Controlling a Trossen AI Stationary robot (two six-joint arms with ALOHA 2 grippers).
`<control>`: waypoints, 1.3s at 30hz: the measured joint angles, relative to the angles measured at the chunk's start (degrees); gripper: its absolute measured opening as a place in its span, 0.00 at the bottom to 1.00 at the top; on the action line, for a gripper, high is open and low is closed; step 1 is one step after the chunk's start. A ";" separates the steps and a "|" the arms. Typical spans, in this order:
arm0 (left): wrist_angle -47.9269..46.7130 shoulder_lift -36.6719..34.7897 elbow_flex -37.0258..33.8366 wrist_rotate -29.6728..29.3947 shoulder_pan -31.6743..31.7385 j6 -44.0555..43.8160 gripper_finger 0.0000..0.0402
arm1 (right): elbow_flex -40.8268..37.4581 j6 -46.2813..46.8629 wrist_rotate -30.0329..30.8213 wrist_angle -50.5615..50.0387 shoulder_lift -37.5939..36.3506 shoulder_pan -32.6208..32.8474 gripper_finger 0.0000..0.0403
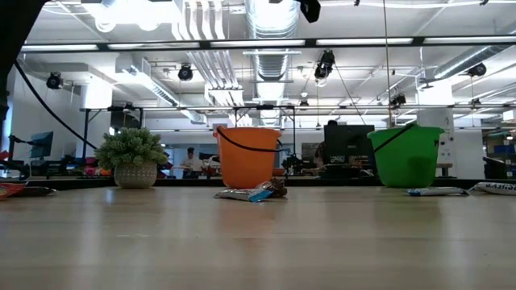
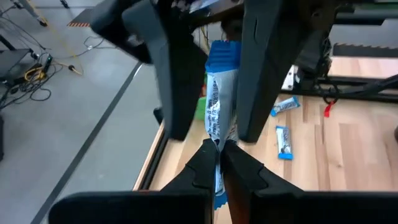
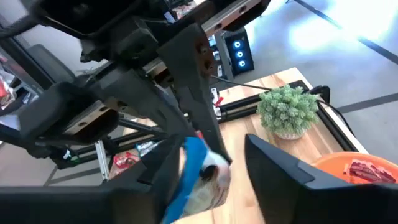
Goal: Organize candy in baskets
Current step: Put the white chocolate bar into the orange bucket
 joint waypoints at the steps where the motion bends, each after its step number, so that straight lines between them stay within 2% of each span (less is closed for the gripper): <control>1: -0.59 0.00 0.00 0.00 0.16 0.15 0.00 | 0.00 -0.01 0.02 0.02 0.00 0.00 0.39; 8: -1.87 0.00 0.00 -0.02 0.69 1.49 0.00 | 0.00 -0.04 0.32 -0.01 -0.11 -0.09 0.09; 10: -1.89 0.00 0.02 -0.09 0.69 1.84 0.00 | 0.00 -0.13 0.34 -0.04 -0.09 -0.08 0.05; 23: -1.67 0.00 0.02 -0.55 0.91 3.75 0.00 | 0.00 0.31 1.65 0.07 -0.10 -0.07 0.04; 30: -1.63 0.00 0.07 -0.74 1.48 4.31 0.00 | 0.00 -0.63 4.64 0.55 -0.02 -0.07 0.04; 39: -3.18 -0.86 0.13 -2.22 2.19 6.55 0.13 | 0.00 -0.70 7.45 4.45 0.02 -0.07 0.04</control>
